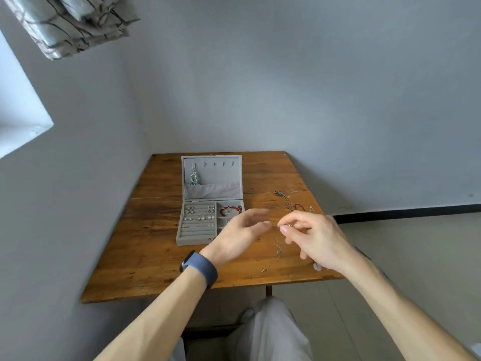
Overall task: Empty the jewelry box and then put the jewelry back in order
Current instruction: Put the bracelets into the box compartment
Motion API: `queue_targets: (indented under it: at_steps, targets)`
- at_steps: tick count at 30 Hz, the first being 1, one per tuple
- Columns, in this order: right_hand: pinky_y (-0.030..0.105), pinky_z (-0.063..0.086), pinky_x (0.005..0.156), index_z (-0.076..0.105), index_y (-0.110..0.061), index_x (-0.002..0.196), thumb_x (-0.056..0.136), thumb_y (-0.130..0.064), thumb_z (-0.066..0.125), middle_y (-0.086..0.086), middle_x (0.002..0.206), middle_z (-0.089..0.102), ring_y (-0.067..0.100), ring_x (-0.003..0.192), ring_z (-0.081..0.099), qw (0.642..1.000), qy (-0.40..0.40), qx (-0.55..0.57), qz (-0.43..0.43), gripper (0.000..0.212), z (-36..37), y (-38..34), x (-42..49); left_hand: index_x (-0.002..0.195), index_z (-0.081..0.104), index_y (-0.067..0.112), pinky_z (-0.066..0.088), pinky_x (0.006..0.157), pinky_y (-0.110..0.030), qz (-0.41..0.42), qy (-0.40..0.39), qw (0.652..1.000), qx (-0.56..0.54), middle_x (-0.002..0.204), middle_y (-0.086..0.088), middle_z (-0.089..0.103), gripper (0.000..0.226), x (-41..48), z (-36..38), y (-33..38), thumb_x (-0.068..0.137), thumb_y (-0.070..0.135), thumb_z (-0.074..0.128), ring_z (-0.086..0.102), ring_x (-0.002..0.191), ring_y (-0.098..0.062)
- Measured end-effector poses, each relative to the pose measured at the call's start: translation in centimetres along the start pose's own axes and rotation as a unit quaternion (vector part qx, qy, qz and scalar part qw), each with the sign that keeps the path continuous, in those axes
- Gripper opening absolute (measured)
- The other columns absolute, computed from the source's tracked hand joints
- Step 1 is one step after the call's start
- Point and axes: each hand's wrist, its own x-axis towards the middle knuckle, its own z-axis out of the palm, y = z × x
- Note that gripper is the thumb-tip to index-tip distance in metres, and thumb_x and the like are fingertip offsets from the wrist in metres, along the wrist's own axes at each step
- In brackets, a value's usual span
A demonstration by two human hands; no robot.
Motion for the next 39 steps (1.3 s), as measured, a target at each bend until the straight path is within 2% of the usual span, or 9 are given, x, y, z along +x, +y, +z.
queue_targets:
  at_steps: [3,6,11,16,21,28,32,36,39]
  targets:
    - [0.029,0.058,0.063,0.066,-0.044,0.095,0.093,-0.043,0.059,-0.023,0.09,0.072,0.008,0.057,0.07,0.999,-0.024,0.026,-0.039,0.007,-1.2,-3.1,0.6,0.126,0.066,0.03,0.042,0.102,-0.037,-0.022,-0.077,0.99,-0.114,0.118,0.007,0.072,0.035,-0.7,0.0,2.2,0.101,0.043,0.045,0.065,0.112,-0.004]
    - [0.036,0.06,0.067,0.068,-0.042,0.089,0.089,-0.05,0.06,-0.019,0.083,0.072,0.007,0.063,0.071,0.996,-0.022,0.042,-0.073,0.012,-2.0,-5.3,0.8,0.119,0.071,0.025,0.038,0.104,-0.043,-0.024,-0.116,0.983,-0.143,0.117,-0.003,0.074,0.047,-2.0,-0.6,2.6,0.094,0.051,0.04,0.066,0.115,-0.016]
    - [0.039,0.061,0.072,0.07,-0.041,0.095,0.094,-0.04,0.066,-0.013,0.087,0.075,0.011,0.072,0.072,0.994,-0.022,0.062,-0.089,0.005,-2.2,-6.6,0.8,0.09,0.077,0.018,0.049,0.1,-0.048,0.023,-0.065,0.988,-0.137,0.094,-0.014,0.073,0.036,-4.8,-2.0,2.5,0.096,0.05,0.06,0.07,0.095,-0.026]
    - [0.03,0.057,0.073,0.063,-0.046,0.114,0.098,-0.032,0.062,-0.015,0.092,0.075,0.011,0.076,0.072,0.99,-0.02,0.108,-0.093,0.022,-1.5,-8.0,0.8,0.081,0.071,0.013,0.056,0.093,-0.043,0.029,-0.006,0.991,-0.131,0.077,-0.004,0.07,0.037,-8.2,-3.7,2.7,0.09,0.048,0.069,0.067,0.074,-0.021]
    - [0.02,0.05,0.07,0.07,-0.038,0.105,0.098,-0.021,0.062,-0.016,0.09,0.075,0.008,0.075,0.07,0.986,0.003,0.144,-0.079,0.02,-1.0,-8.7,1.8,0.075,0.068,0.017,0.054,0.08,-0.032,-0.014,0.053,0.992,-0.117,0.082,-0.004,0.07,0.038,-10.8,-5.5,1.3,0.088,0.053,0.07,0.068,0.078,-0.02]
    - [0.02,0.05,0.071,0.073,-0.029,0.101,0.098,-0.017,0.063,-0.015,0.087,0.076,0.002,0.075,0.069,0.983,0.05,0.178,-0.023,0.016,-0.1,-7.5,3.2,0.076,0.067,0.025,0.052,0.088,-0.036,-0.063,0.132,0.92,-0.363,0.108,0.001,0.073,0.022,-12.1,-9.1,0.0,0.086,0.044,0.066,0.071,0.103,-0.021]
    - [0.015,0.05,0.066,0.072,-0.022,0.104,0.098,-0.013,0.061,-0.011,0.088,0.077,0.002,0.077,0.069,0.975,0.04,0.218,0.002,0.015,2.1,-6.9,4.4,0.077,0.069,0.025,0.049,0.094,-0.038,-0.029,0.128,0.893,-0.431,0.102,0.003,0.072,0.021,-10.2,-11.1,1.7,0.09,0.04,0.064,0.07,0.107,-0.021]
    - [0.016,0.054,0.065,0.07,-0.021,0.104,0.099,-0.012,0.06,-0.012,0.09,0.077,0.006,0.078,0.071,0.963,0.053,0.262,0.039,0.014,4.0,-5.6,7.2,0.082,0.073,0.027,0.05,0.089,-0.033,-0.013,0.112,0.938,-0.328,0.097,0.005,0.07,0.02,-6.8,-13.9,4.0,0.093,0.039,0.062,0.069,0.096,-0.014]
    - [0.02,0.056,0.065,0.069,-0.019,0.103,0.099,-0.013,0.061,-0.009,0.09,0.077,0.009,0.077,0.072,0.958,0.055,0.271,0.068,0.011,5.5,-3.6,10.0,0.084,0.074,0.022,0.056,0.078,-0.027,0.001,0.152,0.982,-0.114,0.094,0.001,0.075,0.018,-3.5,-15.9,5.1,0.097,0.029,0.064,0.071,0.087,-0.015]
